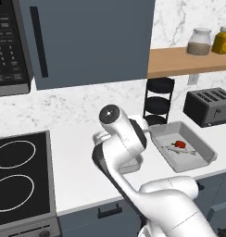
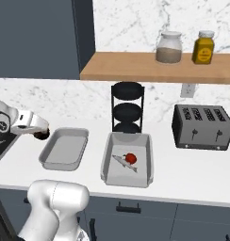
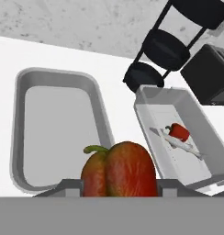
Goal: Place one bell pepper and one fish in each tupperware on the nearby counter, to pack two identical lunches.
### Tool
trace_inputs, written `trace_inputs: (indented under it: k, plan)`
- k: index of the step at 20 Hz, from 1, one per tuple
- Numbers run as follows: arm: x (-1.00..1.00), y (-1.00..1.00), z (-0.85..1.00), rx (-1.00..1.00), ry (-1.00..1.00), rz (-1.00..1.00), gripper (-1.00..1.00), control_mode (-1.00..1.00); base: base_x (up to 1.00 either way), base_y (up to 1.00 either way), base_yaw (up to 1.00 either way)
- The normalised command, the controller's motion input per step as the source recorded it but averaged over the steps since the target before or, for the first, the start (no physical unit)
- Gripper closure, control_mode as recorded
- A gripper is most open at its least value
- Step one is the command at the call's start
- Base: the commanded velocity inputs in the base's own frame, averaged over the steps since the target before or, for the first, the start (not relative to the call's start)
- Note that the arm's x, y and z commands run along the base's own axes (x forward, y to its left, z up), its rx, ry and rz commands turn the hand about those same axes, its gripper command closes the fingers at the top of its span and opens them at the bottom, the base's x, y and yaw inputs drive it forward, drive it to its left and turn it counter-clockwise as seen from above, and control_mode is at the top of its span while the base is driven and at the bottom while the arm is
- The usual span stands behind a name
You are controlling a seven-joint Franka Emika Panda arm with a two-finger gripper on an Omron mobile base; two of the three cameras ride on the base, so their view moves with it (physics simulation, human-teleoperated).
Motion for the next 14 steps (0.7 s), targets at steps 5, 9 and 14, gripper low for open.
trace_inputs:
  k: [5,9,14]
  plan:
    - [0.82,-0.01,-0.7,0.05,0.01,0.02,1.0,-1.0,0.0,0.0,0.0]
    - [0.77,-0.01,-0.5,0.16,0.0,0.0,1.0,-1.0,0.0,0.0,0.0]
    - [0.62,0.0,-0.31,0.19,0.11,0.0,1.0,-1.0,0.0,0.0,0.0]
